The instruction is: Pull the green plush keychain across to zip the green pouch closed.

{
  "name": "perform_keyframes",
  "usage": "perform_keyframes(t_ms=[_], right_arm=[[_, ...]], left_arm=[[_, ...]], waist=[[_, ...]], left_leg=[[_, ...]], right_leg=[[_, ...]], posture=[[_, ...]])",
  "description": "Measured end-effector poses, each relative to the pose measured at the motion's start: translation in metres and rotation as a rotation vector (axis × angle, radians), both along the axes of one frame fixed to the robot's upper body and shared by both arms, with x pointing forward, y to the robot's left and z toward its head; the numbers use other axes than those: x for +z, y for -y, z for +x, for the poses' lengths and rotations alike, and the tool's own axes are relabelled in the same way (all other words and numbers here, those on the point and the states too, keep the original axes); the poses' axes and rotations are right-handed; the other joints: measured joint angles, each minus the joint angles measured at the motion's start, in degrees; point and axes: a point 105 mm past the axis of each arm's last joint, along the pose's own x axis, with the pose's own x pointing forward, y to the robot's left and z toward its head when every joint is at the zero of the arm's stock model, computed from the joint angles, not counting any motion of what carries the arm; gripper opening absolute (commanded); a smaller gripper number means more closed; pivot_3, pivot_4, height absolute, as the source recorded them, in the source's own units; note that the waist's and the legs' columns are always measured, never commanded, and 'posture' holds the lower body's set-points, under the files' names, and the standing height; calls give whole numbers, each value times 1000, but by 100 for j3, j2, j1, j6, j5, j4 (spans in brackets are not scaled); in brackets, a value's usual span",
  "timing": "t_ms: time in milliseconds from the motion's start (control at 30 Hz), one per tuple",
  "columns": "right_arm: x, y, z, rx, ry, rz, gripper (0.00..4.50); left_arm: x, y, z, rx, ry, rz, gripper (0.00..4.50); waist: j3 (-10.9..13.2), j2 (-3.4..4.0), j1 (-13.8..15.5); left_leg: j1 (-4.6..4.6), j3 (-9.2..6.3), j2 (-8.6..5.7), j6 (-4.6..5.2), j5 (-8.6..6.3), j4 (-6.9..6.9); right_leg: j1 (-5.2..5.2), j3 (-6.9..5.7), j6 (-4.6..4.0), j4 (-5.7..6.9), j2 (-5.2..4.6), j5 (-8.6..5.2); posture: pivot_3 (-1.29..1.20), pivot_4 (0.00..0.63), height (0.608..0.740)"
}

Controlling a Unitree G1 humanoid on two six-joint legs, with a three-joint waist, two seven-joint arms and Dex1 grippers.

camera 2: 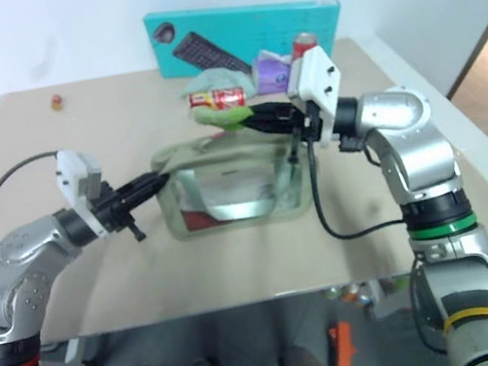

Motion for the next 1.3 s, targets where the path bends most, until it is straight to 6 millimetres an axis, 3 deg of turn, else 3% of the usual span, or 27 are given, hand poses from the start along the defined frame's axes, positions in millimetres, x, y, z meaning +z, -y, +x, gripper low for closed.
perform_keyframes(t_ms=[333,567,733,833,933,1033,1167,1300], right_arm=[[9,28,7,-89,43,-20,59],[17,111,21,-383,63,-10,59],[-28,149,27,-579,-15,21,59],[-57,148,24,-632,-66,47,59],[-90,132,18,-661,-124,93,59],[-103,125,15,-689,-130,103,59],[-144,112,12,-711,-201,77,59],[-153,116,14,-743,-178,56,59]], left_arm=[[4,-1,3,17,-3,1,0],[8,-1,0,28,18,5,0],[8,2,-4,31,36,8,0],[7,1,-3,52,40,15,0],[8,-1,-1,82,57,20,0],[8,-2,0,90,60,16,0],[7,-1,3,106,60,7,0],[7,0,3,105,62,5,0]], waist=[[0,0,2],[0,-1,13],[1,-1,1],[1,0,-19],[1,0,-58],[-2,-4,-77],[-4,-7,-77],[-5,-9,-78]], left_leg=[[-1,1,-1,0,0,0],[-2,5,-8,3,-3,-6],[-1,7,-7,3,-3,-12],[2,8,-5,3,-3,-12],[6,7,-3,0,-1,-8],[11,11,-4,0,5,-3],[13,15,-6,0,7,-3],[16,21,-5,0,6,-3]], right_leg=[[0,1,5,-1,-1,-3],[0,4,-5,-11,-8,0],[-3,10,-7,-9,-5,-1],[-4,12,-7,-6,-2,-1],[-1,13,16,-4,1,-9],[5,19,25,-4,1,2],[6,22,25,-4,0,5],[7,27,27,-4,1,7]], posture=[[0,150,740],[0,150,740],[0,150,740],[0,150,740],[0,150,740],[0,150,740],[0,150,740],[0,150,740]])
